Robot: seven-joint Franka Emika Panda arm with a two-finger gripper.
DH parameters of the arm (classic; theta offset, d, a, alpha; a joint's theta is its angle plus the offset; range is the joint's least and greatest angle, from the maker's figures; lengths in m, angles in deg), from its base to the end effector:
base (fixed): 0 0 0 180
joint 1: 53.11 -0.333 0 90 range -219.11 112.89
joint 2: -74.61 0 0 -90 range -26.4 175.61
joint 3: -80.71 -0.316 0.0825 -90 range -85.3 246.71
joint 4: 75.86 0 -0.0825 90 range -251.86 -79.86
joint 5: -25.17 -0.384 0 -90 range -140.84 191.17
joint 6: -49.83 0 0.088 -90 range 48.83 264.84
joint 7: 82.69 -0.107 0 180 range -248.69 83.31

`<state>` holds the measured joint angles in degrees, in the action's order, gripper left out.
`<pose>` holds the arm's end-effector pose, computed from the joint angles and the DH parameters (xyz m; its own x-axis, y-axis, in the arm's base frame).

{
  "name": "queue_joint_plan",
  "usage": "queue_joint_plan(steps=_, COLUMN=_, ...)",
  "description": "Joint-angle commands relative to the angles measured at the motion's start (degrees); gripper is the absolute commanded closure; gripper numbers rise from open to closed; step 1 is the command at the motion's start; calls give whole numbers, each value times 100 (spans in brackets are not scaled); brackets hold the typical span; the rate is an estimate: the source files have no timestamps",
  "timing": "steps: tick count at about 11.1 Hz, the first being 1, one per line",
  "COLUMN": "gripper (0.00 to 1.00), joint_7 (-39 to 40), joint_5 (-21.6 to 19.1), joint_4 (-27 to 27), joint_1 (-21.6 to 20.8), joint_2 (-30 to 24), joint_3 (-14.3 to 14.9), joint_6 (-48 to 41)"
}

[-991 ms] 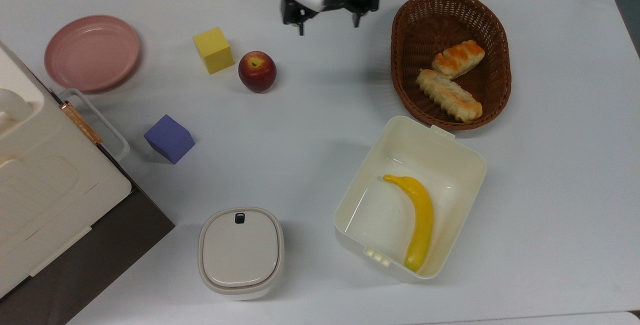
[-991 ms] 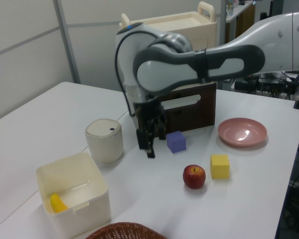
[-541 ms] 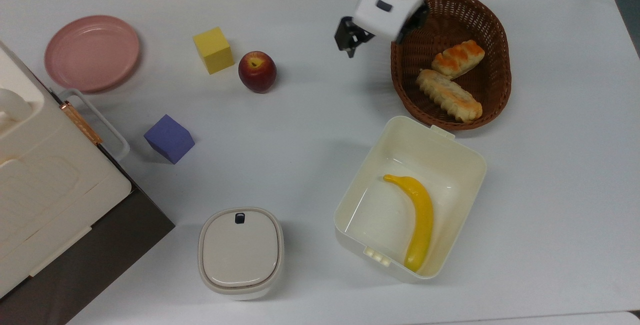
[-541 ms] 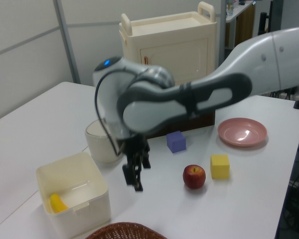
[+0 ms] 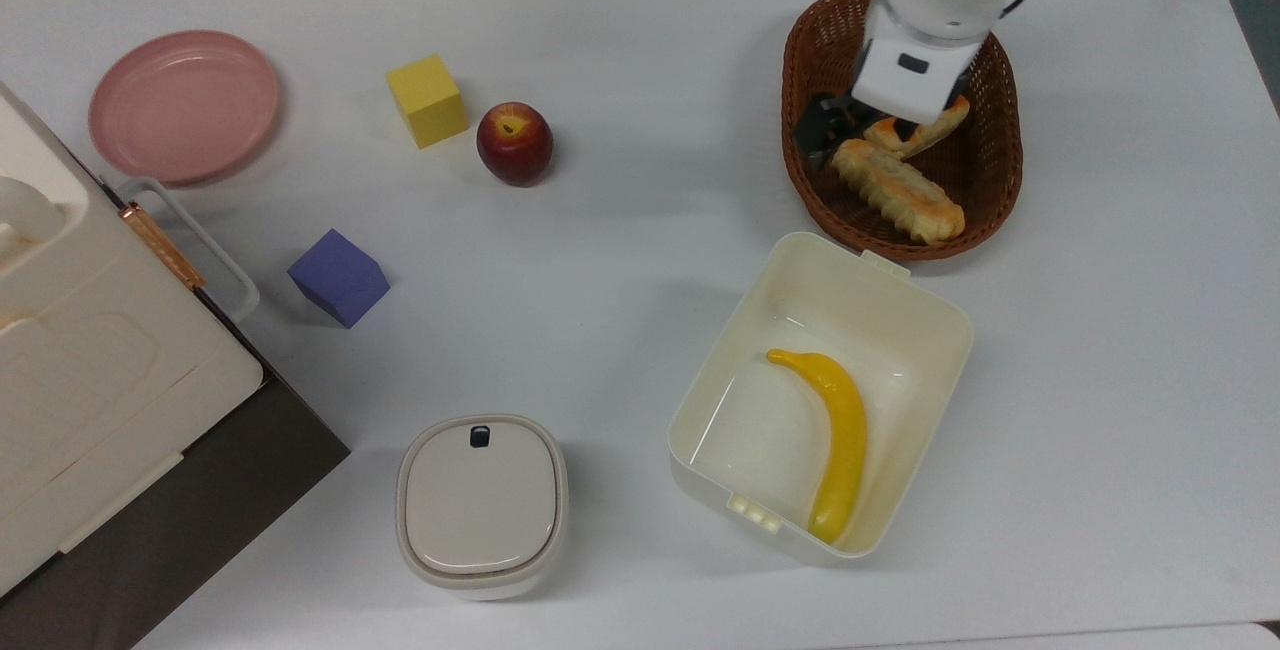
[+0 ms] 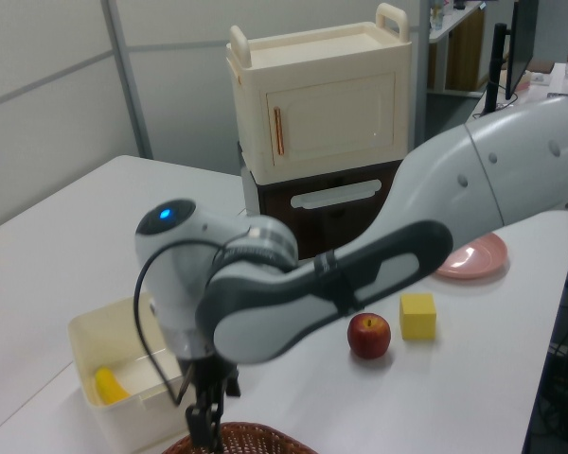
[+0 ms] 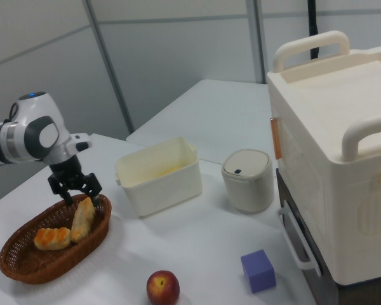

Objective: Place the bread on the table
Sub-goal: 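Lower the gripper and close it on the long bread roll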

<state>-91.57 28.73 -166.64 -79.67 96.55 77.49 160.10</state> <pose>0.5806 0.3222 0.4128 0.9269 0.3736 -0.0362 0.3749 -0.9261 0.0424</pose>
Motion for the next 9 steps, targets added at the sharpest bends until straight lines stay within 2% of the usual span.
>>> queue_joint_plan(steps=1, gripper=0, joint_7=-378, joint_5=276, joint_4=-37, joint_1=-463, joint_2=248, joint_3=67, joint_6=206)
queue_joint_plan(steps=4, gripper=0, joint_7=-396, joint_5=286, joint_4=-28, joint_1=-551, joint_2=521, joint_3=67, joint_6=232)
queue_joint_plan(steps=6, gripper=0, joint_7=-422, joint_5=286, joint_4=-45, joint_1=-569, joint_2=670, joint_3=75, joint_6=696)
queue_joint_plan(steps=9, gripper=0, joint_7=-693, joint_5=540, joint_4=-28, joint_1=-569, joint_2=820, joint_3=75, joint_6=795)
